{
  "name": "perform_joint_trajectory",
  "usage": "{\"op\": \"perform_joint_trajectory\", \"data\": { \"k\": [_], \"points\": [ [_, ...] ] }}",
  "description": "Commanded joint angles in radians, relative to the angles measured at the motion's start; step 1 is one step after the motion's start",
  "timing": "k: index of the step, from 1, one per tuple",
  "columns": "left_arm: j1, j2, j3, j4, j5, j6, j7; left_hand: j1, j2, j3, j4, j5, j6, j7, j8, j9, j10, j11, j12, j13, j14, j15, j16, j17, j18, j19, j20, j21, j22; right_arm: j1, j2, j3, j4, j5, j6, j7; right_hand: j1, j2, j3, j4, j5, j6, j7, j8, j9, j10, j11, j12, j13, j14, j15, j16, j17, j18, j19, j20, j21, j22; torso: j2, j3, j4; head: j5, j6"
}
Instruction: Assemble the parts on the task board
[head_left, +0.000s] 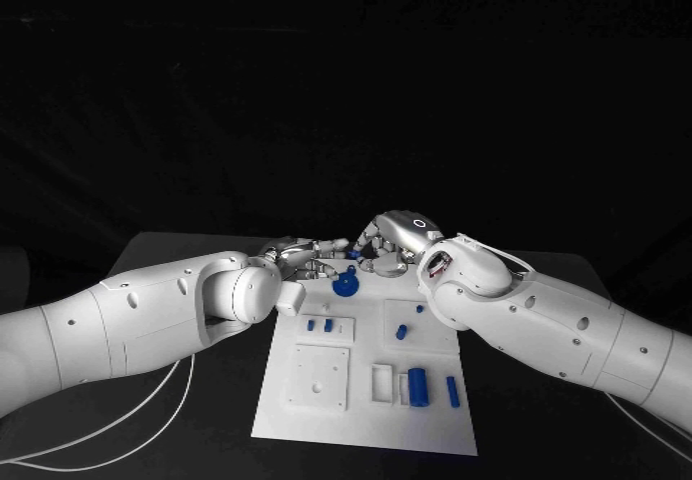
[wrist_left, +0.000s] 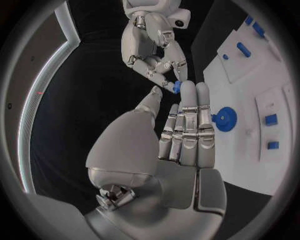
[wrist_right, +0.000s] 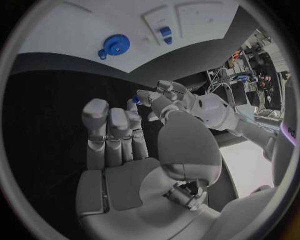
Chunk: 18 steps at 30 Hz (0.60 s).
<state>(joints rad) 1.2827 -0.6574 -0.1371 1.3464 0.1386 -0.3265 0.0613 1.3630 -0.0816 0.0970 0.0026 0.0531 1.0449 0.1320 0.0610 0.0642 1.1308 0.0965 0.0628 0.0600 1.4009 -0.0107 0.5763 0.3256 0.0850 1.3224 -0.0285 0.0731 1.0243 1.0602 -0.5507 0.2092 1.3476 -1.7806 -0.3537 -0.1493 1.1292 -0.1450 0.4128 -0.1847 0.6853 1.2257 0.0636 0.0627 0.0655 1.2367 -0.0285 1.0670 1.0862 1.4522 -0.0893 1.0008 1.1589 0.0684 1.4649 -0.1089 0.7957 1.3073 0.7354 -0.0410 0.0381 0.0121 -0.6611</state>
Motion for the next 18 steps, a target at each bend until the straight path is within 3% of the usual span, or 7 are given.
{"op": "perform_joint_trajectory", "data": {
  "k": [1,18],
  "points": [
    [0.0,0.005,0.0,-0.004,-0.028,0.021,-0.025,0.007,-0.003,-0.003,-0.002,-0.006,-0.007,0.002,0.003,0.0,-0.008,-0.001,-0.004,-0.001,0.007,0.003,-0.002,0.002,-0.004,-0.001,-0.001,0.006,-0.001,-0.001,0.002,0.001,0.001,-0.002,0.008,-0.002,0.009,-0.002,-0.003,-0.001,-0.004,-0.002,-0.002,0.0,0.001,0.0,-0.007,-0.006,0.001,0.003,-0.005,-0.005,0.001,0.003,0.042,-0.007,0.001,0.095,0.0,0.0002,-0.0001,0.0,0.0],
    [0.0,0.017,0.001,-0.011,-0.049,0.032,-0.047,0.011,-0.002,-0.003,-0.006,-0.006,-0.014,0.004,0.003,0.0,-0.015,0.001,-0.004,-0.001,0.003,0.004,0.0,0.009,-0.003,-0.004,0.0,0.009,0.002,-0.001,0.009,0.001,-0.004,0.006,0.016,0.0,0.01,-0.001,0.001,-0.001,-0.01,-0.004,-0.002,0.0,0.001,0.0,-0.006,-0.007,0.0,0.003,-0.005,-0.007,0.001,0.003,0.042,-0.007,0.0,0.095,0.0,-0.0014,-0.0002,-0.001,-0.006]
  ]
}}
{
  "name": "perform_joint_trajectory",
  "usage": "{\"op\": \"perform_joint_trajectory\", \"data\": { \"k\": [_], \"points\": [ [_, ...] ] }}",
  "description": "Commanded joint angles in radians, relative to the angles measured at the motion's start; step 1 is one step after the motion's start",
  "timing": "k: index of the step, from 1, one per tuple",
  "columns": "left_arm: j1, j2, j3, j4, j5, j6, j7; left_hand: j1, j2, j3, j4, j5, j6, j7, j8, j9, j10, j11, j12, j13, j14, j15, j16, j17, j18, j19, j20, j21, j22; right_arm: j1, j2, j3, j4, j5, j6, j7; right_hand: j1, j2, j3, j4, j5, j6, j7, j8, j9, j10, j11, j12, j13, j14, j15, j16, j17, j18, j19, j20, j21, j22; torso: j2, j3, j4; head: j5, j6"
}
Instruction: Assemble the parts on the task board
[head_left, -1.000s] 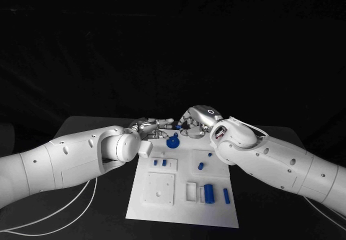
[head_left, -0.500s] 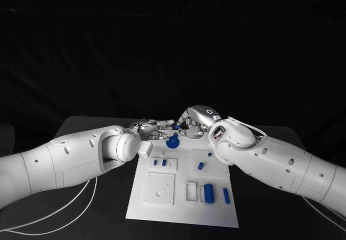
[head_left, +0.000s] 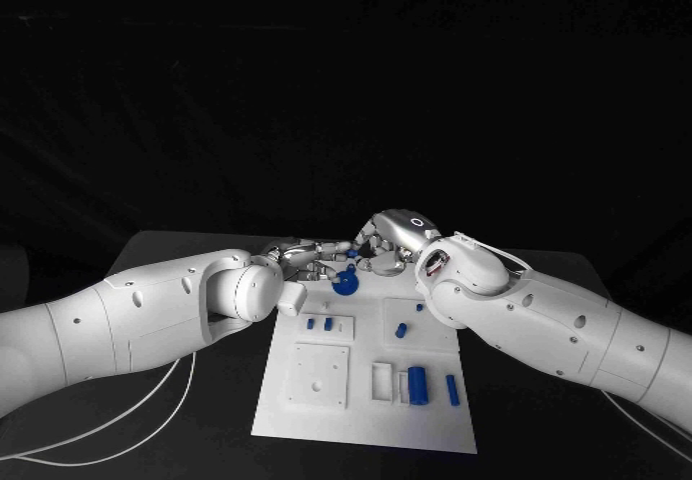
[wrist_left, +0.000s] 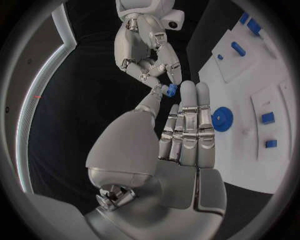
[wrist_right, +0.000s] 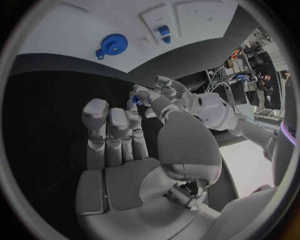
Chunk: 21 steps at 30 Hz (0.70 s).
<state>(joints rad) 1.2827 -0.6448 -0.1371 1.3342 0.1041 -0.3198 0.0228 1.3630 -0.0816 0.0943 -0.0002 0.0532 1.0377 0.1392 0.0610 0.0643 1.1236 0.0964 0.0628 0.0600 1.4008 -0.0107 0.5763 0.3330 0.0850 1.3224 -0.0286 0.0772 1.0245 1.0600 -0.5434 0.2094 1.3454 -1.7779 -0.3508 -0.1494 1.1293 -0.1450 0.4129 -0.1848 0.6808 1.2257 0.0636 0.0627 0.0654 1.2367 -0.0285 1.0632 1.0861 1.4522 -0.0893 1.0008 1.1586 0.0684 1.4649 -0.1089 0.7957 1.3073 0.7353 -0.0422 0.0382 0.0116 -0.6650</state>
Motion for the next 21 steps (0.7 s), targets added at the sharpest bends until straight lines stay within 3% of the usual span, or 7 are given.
{"op": "perform_joint_trajectory", "data": {
  "k": [1,21],
  "points": [
    [0.0,0.005,0.001,0.002,-0.015,0.028,-0.01,0.011,-0.002,-0.001,-0.003,-0.006,-0.007,-0.003,0.003,0.0,-0.008,0.001,-0.004,-0.001,0.003,0.004,0.0,0.001,-0.003,-0.004,0.0,0.005,0.002,-0.001,0.003,0.001,-0.003,0.004,0.014,0.0,0.01,-0.001,0.001,-0.001,-0.006,-0.004,-0.002,0.0,0.001,0.0,-0.006,-0.003,0.0,0.003,-0.005,-0.007,0.001,0.004,0.042,-0.007,0.0,0.095,0.0,-0.0001,0.0,-0.001,-0.003],
    [0.0,0.009,0.001,0.007,-0.031,0.053,-0.017,0.03,0.051,0.003,-0.045,-0.005,0.023,-0.013,0.002,-0.001,0.026,-0.007,-0.004,-0.001,-0.001,-0.002,0.016,0.016,-0.002,-0.012,-0.006,0.021,0.031,-0.001,0.01,0.001,-0.007,0.003,0.022,0.002,0.011,-0.001,0.001,-0.002,-0.01,-0.004,-0.001,0.0,0.001,0.0,-0.006,-0.004,0.0,0.003,-0.005,-0.008,0.001,0.004,0.042,-0.006,-0.002,0.095,0.0,0.0007,0.0001,-0.001,-0.008]
  ]
}}
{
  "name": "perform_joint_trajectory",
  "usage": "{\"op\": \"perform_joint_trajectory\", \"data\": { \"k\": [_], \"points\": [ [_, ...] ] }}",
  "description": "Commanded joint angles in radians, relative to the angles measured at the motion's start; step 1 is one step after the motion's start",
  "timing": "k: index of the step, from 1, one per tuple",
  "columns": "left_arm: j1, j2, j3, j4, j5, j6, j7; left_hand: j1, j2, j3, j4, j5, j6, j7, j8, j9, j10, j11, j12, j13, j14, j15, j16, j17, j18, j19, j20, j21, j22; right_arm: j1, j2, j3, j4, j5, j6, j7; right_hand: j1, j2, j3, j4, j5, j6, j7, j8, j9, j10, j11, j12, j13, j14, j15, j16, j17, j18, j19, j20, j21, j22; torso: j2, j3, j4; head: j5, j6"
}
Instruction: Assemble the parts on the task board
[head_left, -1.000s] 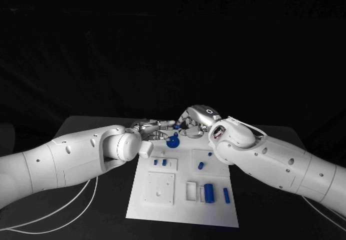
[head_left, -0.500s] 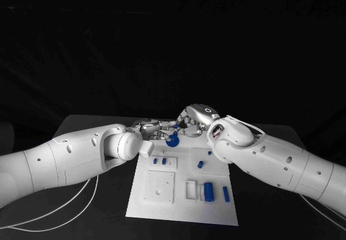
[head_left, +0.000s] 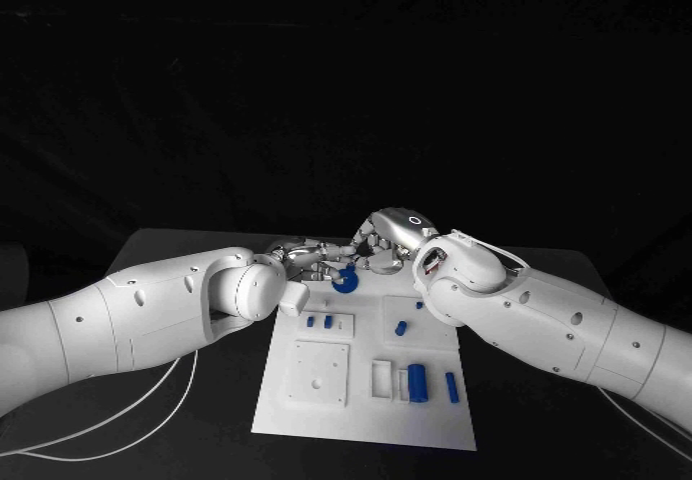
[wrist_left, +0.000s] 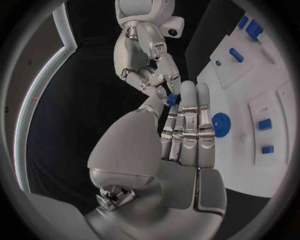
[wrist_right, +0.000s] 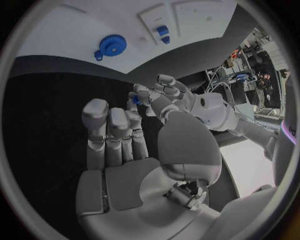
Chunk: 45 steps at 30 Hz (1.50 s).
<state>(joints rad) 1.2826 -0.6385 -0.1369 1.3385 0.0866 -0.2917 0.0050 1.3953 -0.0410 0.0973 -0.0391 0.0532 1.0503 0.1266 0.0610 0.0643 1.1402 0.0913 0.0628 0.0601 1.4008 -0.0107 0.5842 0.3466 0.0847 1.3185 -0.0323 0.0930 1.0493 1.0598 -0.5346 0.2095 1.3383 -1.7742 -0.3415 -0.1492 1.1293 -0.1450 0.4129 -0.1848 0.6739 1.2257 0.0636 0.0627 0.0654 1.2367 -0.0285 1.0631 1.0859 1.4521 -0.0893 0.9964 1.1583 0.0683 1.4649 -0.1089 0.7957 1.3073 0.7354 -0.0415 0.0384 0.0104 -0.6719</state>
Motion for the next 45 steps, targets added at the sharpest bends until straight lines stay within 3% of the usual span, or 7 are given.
{"op": "perform_joint_trajectory", "data": {
  "k": [1,20,45],
  "points": [
    [0.0,0.003,0.001,0.002,-0.013,0.025,0.001,-0.002,0.011,0.0,-0.007,-0.005,0.01,-0.001,0.003,-0.001,0.01,-0.002,-0.004,-0.001,-0.001,-0.002,0.008,0.002,-0.002,-0.009,-0.002,0.006,0.006,-0.001,0.001,0.001,0.0,-0.001,0.014,0.001,0.011,-0.001,0.001,-0.002,-0.003,-0.004,-0.001,0.0,0.001,0.0,-0.006,-0.004,0.001,0.003,-0.005,-0.004,0.002,0.004,0.042,-0.006,-0.002,0.095,0.0,0.0,-0.0002,0.0,-0.001],
    [0.0,0.003,0.001,0.0,0.0,-0.014,0.023,-0.017,0.051,0.02,-0.008,-0.005,0.047,-0.015,0.003,0.0,0.055,-0.017,-0.004,-0.002,0.001,-0.009,0.022,0.011,-0.004,-0.012,-0.007,0.017,0.031,-0.001,0.001,0.001,0.002,-0.001,0.036,0.007,0.013,0.001,-0.001,-0.004,-0.008,-0.005,-0.001,0.0,0.001,-0.001,-0.006,-0.004,0.001,0.003,-0.005,-0.005,0.002,0.003,0.041,-0.006,-0.003,0.095,0.0,0.0,0.0002,0.001,-0.003],
    [0.0,0.011,0.001,-0.006,-0.006,-0.035,-0.012,-0.007,0.059,0.042,-0.021,-0.004,0.079,-0.024,0.003,0.0,0.088,-0.028,-0.005,-0.002,0.005,-0.017,0.035,0.02,-0.008,-0.009,-0.015,0.024,0.047,-0.003,0.005,0.001,0.01,-0.001,0.038,0.005,0.013,0.002,-0.002,-0.005,-0.009,-0.006,-0.001,0.0,0.001,-0.002,-0.006,-0.005,0.0,0.003,-0.005,-0.006,0.002,0.004,0.041,-0.006,-0.004,0.094,0.0,-0.0009,0.0004,0.006,-0.005]
  ]
}}
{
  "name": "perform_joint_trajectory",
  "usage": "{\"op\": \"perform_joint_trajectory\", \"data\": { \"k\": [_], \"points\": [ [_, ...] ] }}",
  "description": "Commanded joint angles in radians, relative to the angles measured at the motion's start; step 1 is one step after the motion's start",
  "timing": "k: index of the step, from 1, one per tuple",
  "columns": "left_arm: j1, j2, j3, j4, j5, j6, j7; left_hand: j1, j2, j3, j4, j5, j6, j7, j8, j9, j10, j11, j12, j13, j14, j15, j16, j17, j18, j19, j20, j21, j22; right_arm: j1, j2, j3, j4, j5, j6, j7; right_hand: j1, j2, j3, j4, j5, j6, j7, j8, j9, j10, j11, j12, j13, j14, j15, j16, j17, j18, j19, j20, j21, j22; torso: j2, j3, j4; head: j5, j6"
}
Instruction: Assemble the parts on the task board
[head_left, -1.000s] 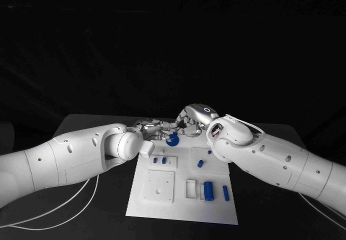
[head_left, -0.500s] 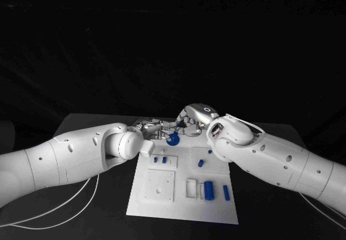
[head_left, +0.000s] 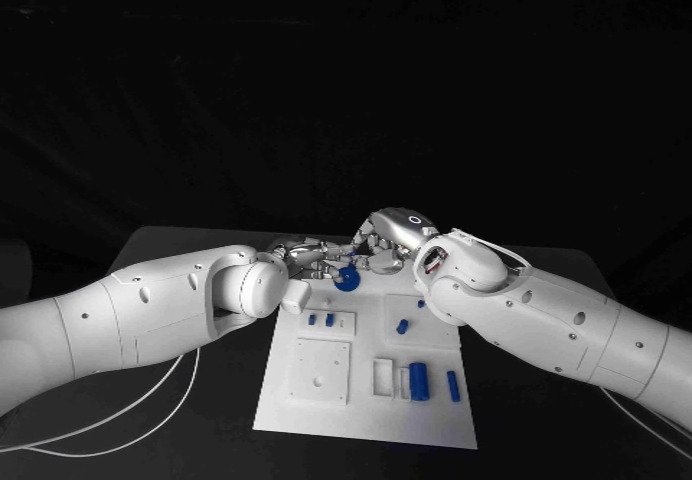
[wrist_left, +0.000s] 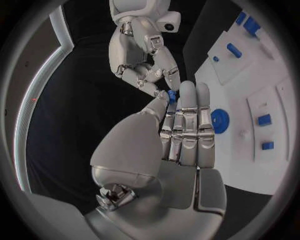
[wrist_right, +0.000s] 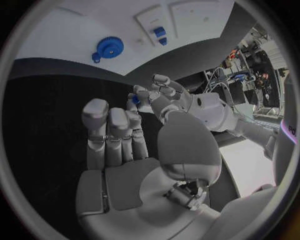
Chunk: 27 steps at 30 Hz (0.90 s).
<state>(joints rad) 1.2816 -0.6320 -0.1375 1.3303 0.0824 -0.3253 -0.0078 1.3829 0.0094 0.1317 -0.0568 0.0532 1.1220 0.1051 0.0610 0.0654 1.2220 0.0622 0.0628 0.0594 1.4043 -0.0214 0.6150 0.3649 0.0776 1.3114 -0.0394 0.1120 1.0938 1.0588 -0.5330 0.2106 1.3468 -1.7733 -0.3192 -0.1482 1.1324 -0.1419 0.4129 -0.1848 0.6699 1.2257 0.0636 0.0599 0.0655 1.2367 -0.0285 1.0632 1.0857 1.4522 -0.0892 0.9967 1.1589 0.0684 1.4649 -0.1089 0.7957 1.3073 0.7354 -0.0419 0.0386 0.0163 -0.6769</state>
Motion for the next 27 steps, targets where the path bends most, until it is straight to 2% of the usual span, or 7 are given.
{"op": "perform_joint_trajectory", "data": {
  "k": [1,8,15,19,27],
  "points": [
    [0.001,0.005,0.001,0.002,-0.003,-0.001,0.0,0.007,0.009,0.009,-0.005,-0.004,0.009,-0.003,0.003,0.0,0.008,0.001,-0.005,-0.001,0.002,-0.006,0.005,0.002,-0.001,-0.002,-0.009,0.005,0.004,-0.002,0.005,0.0,0.001,-0.002,0.016,0.003,0.01,-0.001,-0.002,-0.005,-0.005,-0.006,-0.001,0.003,0.001,-0.002,-0.006,-0.005,0.001,0.003,-0.005,-0.006,0.001,0.004,0.041,-0.006,-0.004,0.094,0.0,-0.0006,0.0002,0.0,0.0],
    [0.001,0.005,0.001,0.003,-0.009,0.003,-0.004,0.027,0.011,0.024,-0.029,-0.004,0.021,-0.003,0.004,0.0,0.019,-0.003,-0.005,-0.001,0.003,-0.01,0.009,0.005,0.0,-0.004,-0.012,0.012,0.017,-0.003,0.009,0.0,-0.003,-0.004,0.017,0.001,0.01,-0.001,-0.002,-0.005,-0.005,-0.006,-0.001,0.003,0.001,-0.002,-0.006,-0.005,0.001,0.003,-0.005,-0.006,0.001,0.004,0.041,-0.006,-0.004,0.094,0.0,-0.0005,0.0004,-0.001,-0.002],
    [0.001,0.004,0.001,0.006,-0.011,0.009,-0.003,0.014,0.016,0.04,-0.057,-0.003,0.024,-0.003,0.003,0.0,0.021,-0.004,-0.005,-0.001,0.001,-0.01,0.017,0.01,0.004,-0.016,-0.011,0.027,0.056,-0.004,0.011,0.0,-0.006,-0.006,0.02,-0.002,0.009,-0.001,-0.002,-0.004,-0.007,-0.007,-0.001,0.003,0.001,-0.003,-0.006,-0.005,0.0,0.003,-0.004,-0.008,0.001,0.004,0.041,-0.006,-0.007,0.094,0.0,-0.0013,-0.0004,0.0,-0.002],
    [0.001,0.004,0.001,0.007,-0.01,0.012,0.0,0.015,0.018,0.045,-0.071,-0.003,0.029,-0.003,0.003,0.0,0.028,-0.005,-0.005,-0.001,0.003,-0.012,0.021,0.013,0.004,-0.017,-0.013,0.031,0.068,-0.004,0.012,0.0,-0.008,-0.007,0.022,-0.004,0.009,-0.001,-0.002,-0.005,-0.009,-0.006,-0.001,0.003,0.001,-0.003,-0.006,-0.006,0.0,0.003,-0.004,-0.008,0.001,0.004,0.041,-0.006,-0.007,0.094,0.0,0.0004,-0.0004,0.0,-0.002],
    [0.001,0.005,0.001,0.008,-0.002,0.009,0.015,0.025,0.028,0.048,-0.099,-0.002,0.052,-0.006,0.005,0.002,0.048,-0.012,-0.004,-0.001,0.006,-0.016,0.032,0.018,0.005,-0.021,-0.017,0.04,0.099,-0.008,0.017,0.0,-0.014,-0.013,0.024,-0.006,0.012,0.0,-0.001,-0.007,-0.013,-0.007,0.0,0.003,0.001,-0.004,-0.005,-0.006,0.0,0.003,-0.004,-0.008,0.001,0.005,0.041,-0.006,-0.008,0.094,0.0,0.0004,-0.0001,0.001,-0.003]
  ]
}}
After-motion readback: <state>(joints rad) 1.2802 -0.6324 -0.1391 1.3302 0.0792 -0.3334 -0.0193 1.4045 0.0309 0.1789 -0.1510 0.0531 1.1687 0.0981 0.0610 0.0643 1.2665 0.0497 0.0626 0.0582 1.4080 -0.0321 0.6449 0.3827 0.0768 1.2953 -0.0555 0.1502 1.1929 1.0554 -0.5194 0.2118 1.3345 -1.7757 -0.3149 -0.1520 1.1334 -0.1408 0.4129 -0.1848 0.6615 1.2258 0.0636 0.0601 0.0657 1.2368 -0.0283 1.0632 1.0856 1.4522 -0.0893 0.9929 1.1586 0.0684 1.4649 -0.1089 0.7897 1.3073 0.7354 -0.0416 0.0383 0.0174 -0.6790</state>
